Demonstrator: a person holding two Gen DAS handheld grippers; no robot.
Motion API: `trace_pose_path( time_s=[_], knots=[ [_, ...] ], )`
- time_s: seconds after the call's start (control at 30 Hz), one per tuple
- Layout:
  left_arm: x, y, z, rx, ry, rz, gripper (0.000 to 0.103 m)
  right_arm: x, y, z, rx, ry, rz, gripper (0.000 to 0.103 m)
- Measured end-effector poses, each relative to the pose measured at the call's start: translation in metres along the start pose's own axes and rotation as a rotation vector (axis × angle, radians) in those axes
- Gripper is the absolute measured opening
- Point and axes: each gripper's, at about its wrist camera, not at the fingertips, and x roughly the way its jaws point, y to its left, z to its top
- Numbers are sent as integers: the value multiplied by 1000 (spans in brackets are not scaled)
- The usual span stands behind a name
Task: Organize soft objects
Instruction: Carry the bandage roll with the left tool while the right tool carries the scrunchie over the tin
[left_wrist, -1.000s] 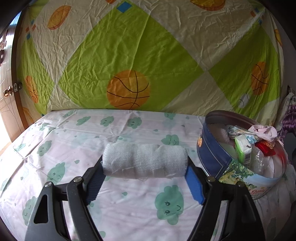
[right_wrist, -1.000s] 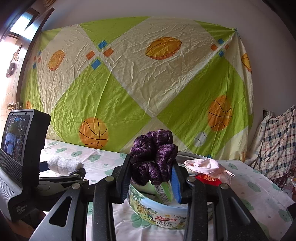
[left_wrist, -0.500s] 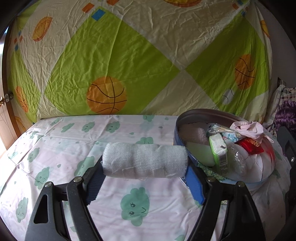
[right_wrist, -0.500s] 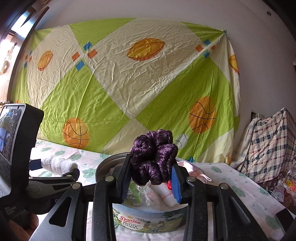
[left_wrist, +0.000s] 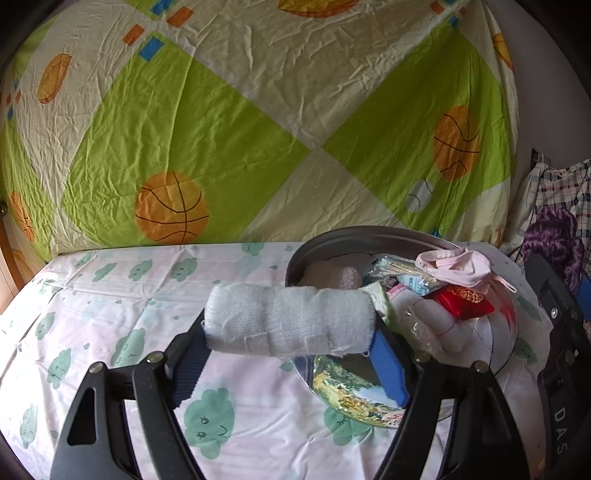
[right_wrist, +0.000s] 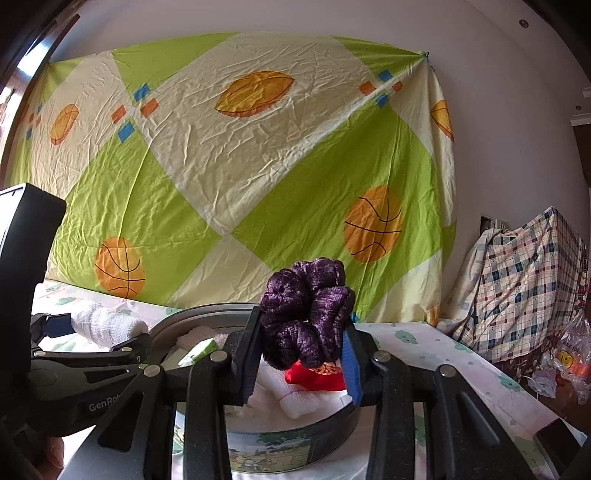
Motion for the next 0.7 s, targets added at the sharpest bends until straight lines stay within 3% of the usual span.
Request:
trace_pose_path(
  time_s=[0.7],
  knots=[
    [24, -60, 15, 28, 20, -96, 79, 29, -45, 5, 17, 7, -79, 40]
  ],
)
